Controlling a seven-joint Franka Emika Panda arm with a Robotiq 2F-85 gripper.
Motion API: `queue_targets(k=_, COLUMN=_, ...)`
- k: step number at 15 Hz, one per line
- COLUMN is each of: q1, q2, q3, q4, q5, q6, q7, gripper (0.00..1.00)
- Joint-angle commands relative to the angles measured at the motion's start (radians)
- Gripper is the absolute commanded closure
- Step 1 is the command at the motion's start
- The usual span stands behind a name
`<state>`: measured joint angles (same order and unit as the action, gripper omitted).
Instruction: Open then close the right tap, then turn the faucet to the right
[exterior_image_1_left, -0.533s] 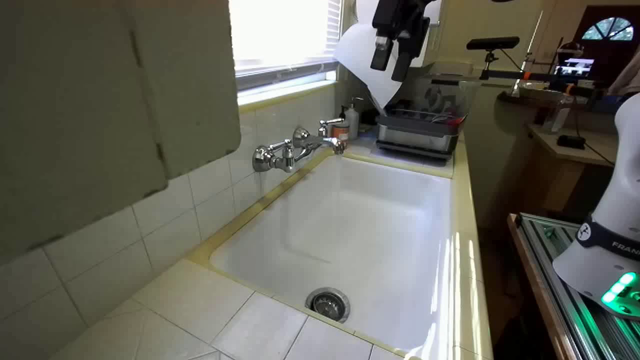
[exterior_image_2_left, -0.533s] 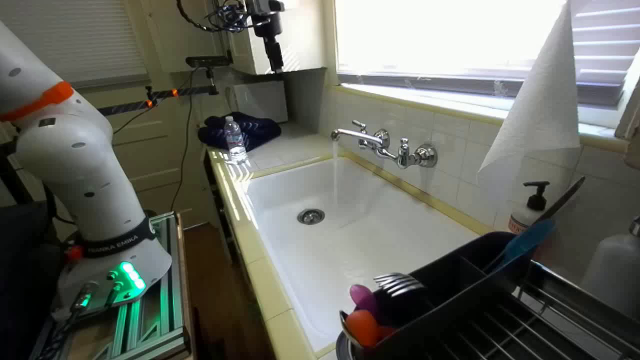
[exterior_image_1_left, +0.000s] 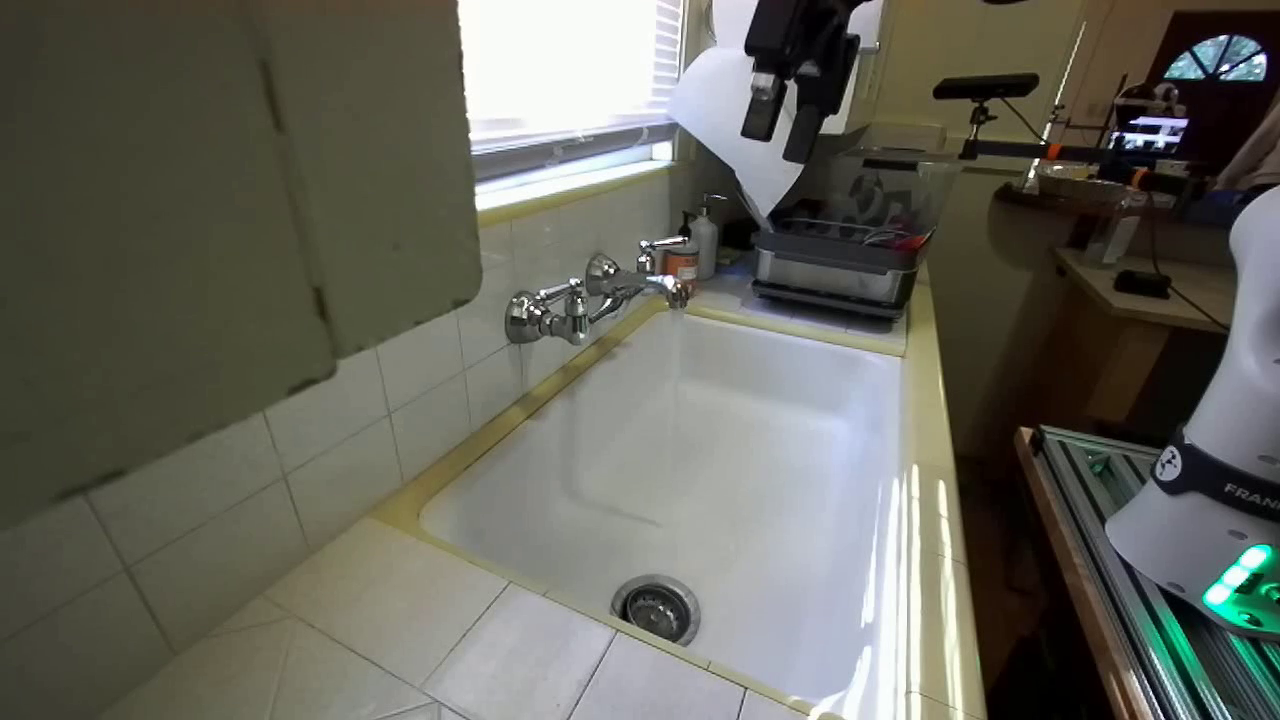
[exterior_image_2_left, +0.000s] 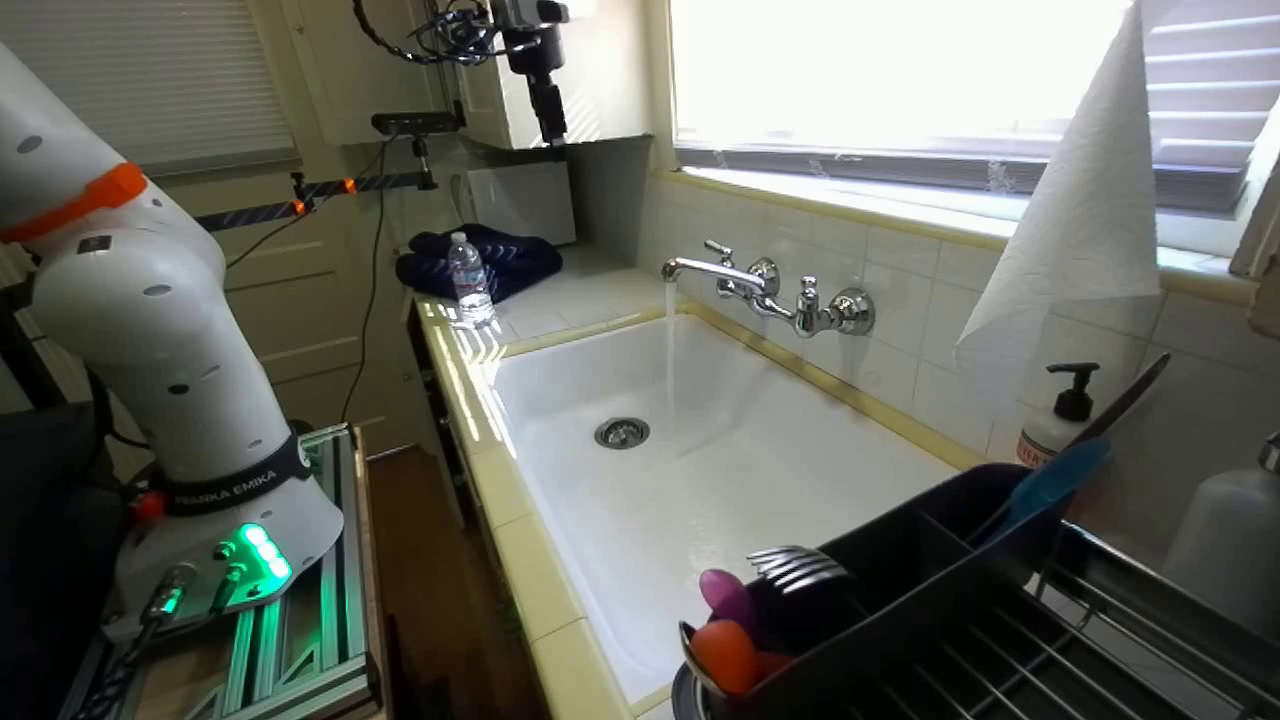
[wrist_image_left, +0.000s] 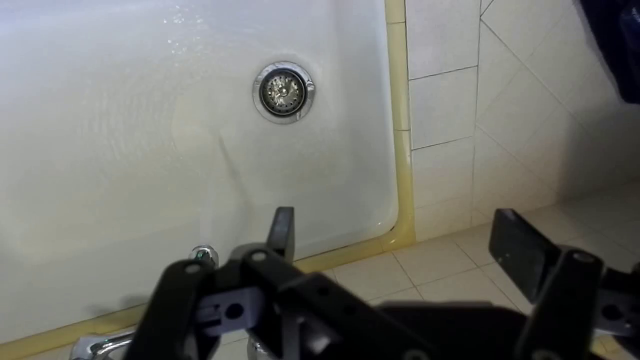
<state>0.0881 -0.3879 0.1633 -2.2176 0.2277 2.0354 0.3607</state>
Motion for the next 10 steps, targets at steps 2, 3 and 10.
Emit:
queue_targets(k=2, q1=0.0, q2=0.0, q3=0.0, q4=0.002, q5=-0.001, q6=-0.002, q7=0.0, gripper=0.0)
queue_targets(k=3, q1=0.0, q2=0.0, q3=0.0, q4=0.002, q5=-0.001, q6=-0.002, q7=0.0, gripper=0.0)
queue_targets(k=10, q1=-0.094, q2=0.033, q3=-0.024, q4=0.01, q5=-0.106, q6=0.08, q7=0.085, gripper=0.0)
